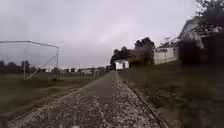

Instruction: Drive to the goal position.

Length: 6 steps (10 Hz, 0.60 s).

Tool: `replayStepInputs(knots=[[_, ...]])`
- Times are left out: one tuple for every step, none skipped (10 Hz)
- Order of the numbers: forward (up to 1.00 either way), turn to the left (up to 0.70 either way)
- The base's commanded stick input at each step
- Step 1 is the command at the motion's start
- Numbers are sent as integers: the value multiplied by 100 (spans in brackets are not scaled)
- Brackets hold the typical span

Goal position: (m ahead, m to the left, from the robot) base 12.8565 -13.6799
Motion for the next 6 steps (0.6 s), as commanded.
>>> replayStepInputs(knots=[[70, 0], [70, 0], [70, 0], [70, 0], [70, 0], [70, 0]])
